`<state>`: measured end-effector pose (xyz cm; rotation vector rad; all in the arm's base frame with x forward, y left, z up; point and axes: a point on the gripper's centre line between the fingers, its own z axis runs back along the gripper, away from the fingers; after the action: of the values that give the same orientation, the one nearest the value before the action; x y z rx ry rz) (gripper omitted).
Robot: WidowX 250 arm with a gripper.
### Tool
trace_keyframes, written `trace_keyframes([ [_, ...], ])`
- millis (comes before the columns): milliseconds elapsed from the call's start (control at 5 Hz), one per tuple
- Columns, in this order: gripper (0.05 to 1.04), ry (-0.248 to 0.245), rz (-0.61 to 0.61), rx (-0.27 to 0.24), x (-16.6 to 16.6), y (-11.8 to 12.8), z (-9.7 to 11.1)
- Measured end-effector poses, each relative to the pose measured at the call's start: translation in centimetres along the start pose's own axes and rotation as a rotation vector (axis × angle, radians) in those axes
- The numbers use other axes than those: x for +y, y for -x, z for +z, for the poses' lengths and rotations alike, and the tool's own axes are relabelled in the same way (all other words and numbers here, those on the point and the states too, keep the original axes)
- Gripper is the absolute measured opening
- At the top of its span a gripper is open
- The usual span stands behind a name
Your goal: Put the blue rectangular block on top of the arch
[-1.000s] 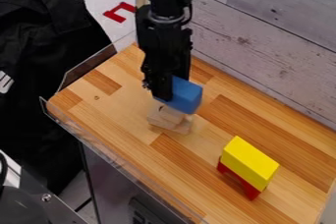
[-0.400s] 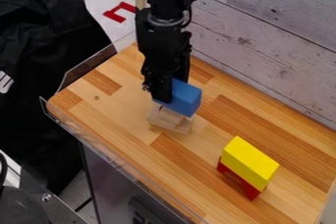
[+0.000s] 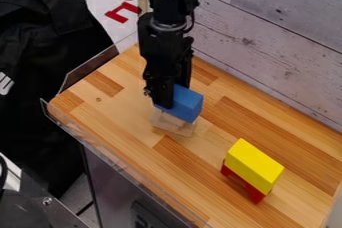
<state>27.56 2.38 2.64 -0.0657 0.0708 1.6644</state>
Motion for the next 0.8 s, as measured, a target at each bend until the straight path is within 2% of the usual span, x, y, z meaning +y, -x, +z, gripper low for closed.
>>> trace_keyframes([
  [200, 0.559, -0.015, -0.003, -0.008, 0.11, -0.17, -0.46],
  [400, 0.611, -0.015, -0.006, -0.011, 0.11, -0.22, -0.46],
  [600, 0.907, -0.031, -0.012, -0.015, 0.29, -0.24, -0.38],
  [800, 1.003, -0.026, -0.020, -0.020, 0.26, -0.21, -0.17],
])
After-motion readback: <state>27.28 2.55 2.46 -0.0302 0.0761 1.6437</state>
